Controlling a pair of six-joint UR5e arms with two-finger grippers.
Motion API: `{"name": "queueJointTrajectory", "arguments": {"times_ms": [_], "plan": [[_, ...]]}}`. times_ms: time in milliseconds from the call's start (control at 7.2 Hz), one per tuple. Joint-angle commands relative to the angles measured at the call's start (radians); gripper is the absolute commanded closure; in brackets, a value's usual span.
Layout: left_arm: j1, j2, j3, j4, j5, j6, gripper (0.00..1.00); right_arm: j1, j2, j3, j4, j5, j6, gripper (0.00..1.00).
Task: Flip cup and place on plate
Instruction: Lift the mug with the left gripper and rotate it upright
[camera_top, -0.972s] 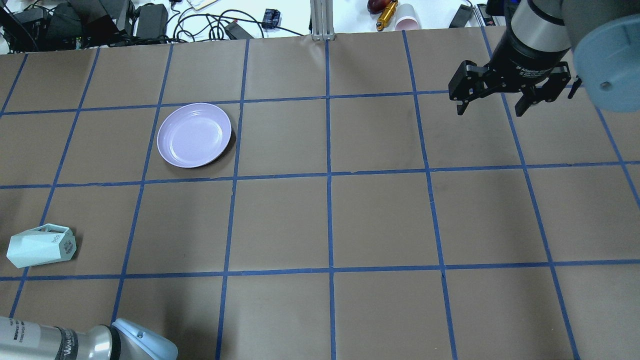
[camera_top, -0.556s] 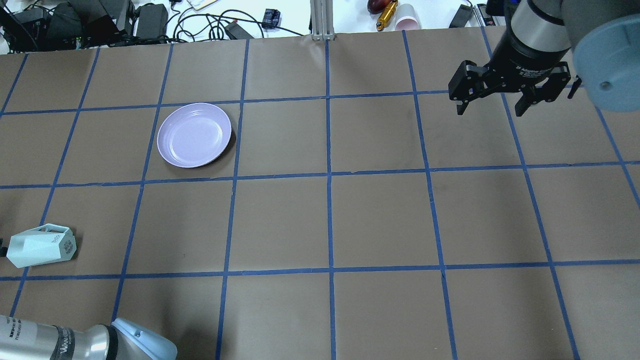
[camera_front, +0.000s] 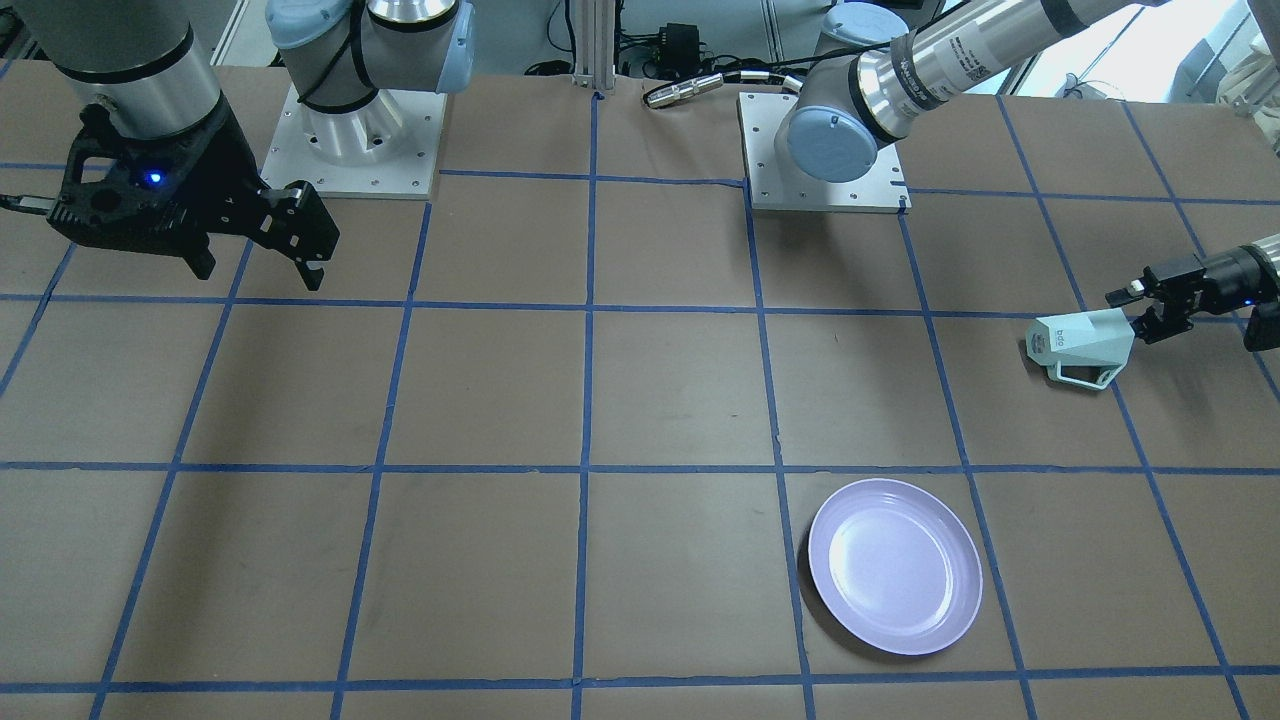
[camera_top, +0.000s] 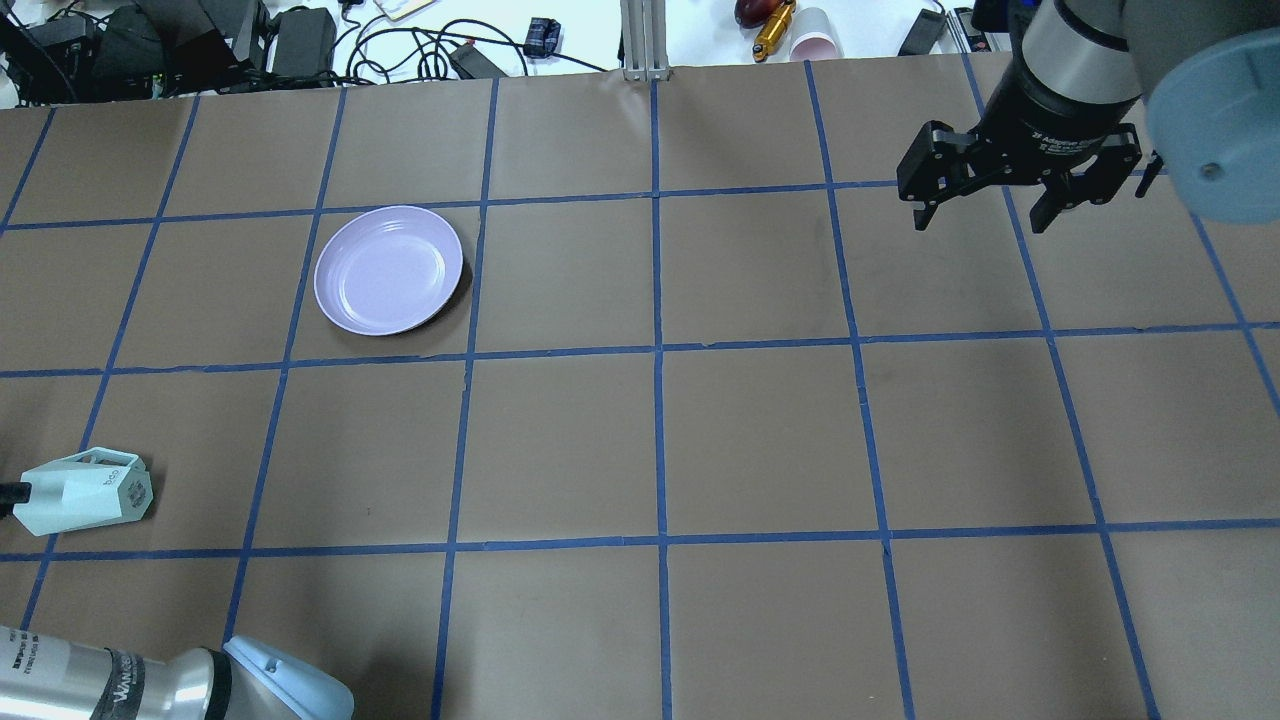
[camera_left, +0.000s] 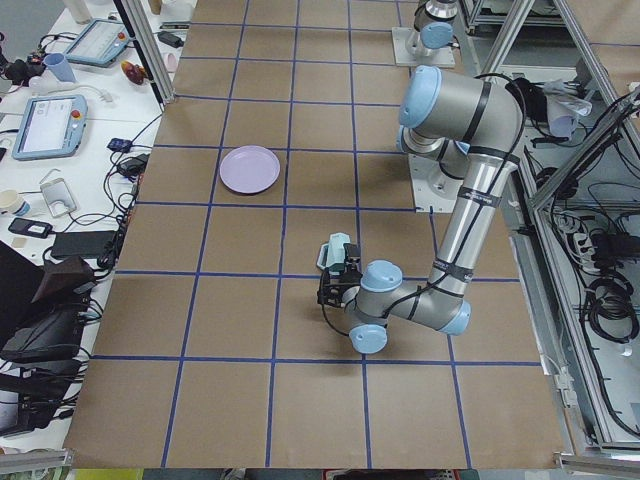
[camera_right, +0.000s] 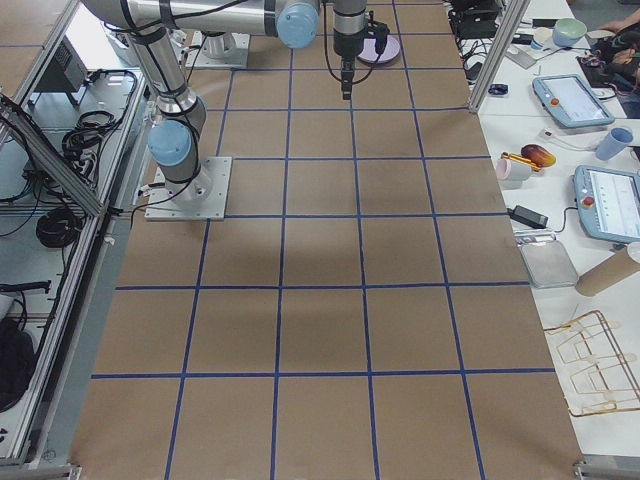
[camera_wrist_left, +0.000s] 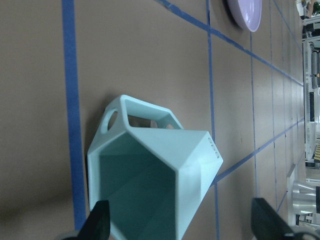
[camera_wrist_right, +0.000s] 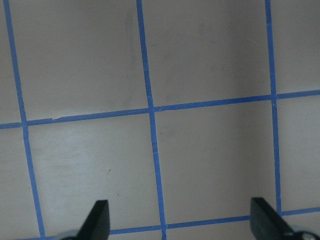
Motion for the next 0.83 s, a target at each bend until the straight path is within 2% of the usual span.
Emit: {"name": "queueJointTrajectory", "arguments": {"times_ms": [0,417,694], "plan": [[-0.003,-0.022,0.000,-0.005,-0.019,0.017,0.00,0.000,-0.001,0.000,0.000,0.000,0.000,0.00],[-0.014,-0.056,0.000,-0.021,-0.053,0.018,0.00,0.000,0.000,0.000,0.000,0.000,0.000,0.00],[-0.031,-0.057,0.001,-0.089,-0.059,0.018,0.00,0.000,0.000,0.000,0.000,0.000,0.000,0.00]]}}
